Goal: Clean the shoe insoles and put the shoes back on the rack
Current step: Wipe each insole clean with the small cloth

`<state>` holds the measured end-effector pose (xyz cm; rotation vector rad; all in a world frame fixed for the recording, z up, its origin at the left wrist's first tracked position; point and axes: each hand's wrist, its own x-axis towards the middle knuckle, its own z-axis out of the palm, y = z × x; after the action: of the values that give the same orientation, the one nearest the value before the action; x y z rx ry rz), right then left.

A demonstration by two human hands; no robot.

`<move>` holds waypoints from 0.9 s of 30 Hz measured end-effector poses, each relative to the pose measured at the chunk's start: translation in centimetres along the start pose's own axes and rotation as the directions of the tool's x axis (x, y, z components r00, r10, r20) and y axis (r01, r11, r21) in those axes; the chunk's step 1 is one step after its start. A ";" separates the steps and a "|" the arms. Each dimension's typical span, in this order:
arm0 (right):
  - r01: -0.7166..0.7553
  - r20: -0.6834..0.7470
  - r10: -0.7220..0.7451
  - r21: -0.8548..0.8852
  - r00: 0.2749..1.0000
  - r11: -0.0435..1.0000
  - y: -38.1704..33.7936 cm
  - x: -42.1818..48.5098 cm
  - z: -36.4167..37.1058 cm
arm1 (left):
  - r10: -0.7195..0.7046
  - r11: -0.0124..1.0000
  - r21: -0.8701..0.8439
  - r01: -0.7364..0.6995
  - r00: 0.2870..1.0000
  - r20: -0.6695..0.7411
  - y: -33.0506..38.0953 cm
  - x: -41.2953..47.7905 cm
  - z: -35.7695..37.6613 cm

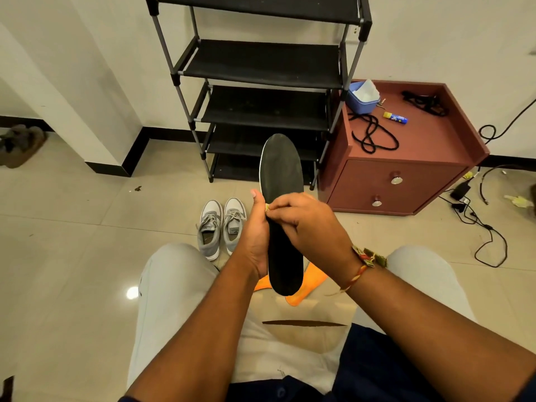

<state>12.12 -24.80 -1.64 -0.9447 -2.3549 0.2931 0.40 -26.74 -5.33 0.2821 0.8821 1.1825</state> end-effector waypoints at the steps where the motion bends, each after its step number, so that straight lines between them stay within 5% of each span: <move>1: 0.024 -0.004 -0.024 -0.028 1.000 0.999 0.1 0.4 -0.3 | 0.000 1.000 -0.013 0.000 1.000 0.007 -0.1 0.0 0.1; 4: 0.064 -0.070 -0.074 -0.137 0.995 0.989 1.7 2.7 -1.5 | -0.006 1.000 0.002 0.006 0.998 0.058 -0.4 -0.1 0.7; 10: -0.088 -0.108 0.069 -0.184 0.992 0.979 5.1 7.1 -4.1 | -0.087 0.996 0.047 0.080 0.980 0.177 -0.9 0.1 0.7; 18: 0.074 0.022 -0.073 -0.021 0.997 0.997 -0.4 1.6 -1.6 | -0.015 0.999 -0.029 0.016 0.999 0.042 -0.2 0.2 0.2; 24: 0.149 0.071 -0.138 -0.172 0.988 0.974 0.9 1.5 -1.8 | -0.005 1.000 -0.019 0.007 0.997 0.075 -0.2 -0.4 0.7; 27: 0.171 -0.032 -0.186 -0.269 0.982 0.948 2.9 4.2 -2.8 | -0.037 0.999 0.017 0.034 0.985 0.166 -0.2 -0.4 1.1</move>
<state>12.99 -19.81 1.27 -0.8369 -2.4458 -0.1233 1.31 -26.90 -4.54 0.3702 0.7471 1.1031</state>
